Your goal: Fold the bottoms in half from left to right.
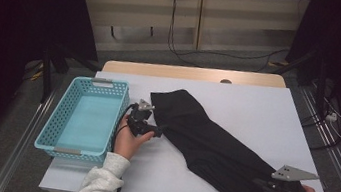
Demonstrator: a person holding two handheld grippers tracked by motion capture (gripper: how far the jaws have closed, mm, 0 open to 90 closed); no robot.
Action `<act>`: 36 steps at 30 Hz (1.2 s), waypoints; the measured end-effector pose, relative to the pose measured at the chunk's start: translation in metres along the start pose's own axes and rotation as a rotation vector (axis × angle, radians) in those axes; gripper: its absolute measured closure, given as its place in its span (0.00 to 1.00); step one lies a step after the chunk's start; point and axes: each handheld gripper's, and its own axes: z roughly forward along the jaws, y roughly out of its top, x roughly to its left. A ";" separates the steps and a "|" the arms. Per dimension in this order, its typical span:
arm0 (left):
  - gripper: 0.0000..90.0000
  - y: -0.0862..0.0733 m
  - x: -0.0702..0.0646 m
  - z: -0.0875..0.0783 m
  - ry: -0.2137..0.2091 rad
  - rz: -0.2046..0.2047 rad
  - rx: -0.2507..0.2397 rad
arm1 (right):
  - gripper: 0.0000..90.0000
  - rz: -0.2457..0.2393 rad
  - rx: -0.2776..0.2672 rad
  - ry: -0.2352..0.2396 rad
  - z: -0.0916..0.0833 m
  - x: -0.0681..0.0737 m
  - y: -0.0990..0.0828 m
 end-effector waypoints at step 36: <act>0.16 0.002 -0.003 0.001 -0.015 0.004 0.004 | 0.76 0.086 -0.032 -0.115 -0.015 -0.042 -0.001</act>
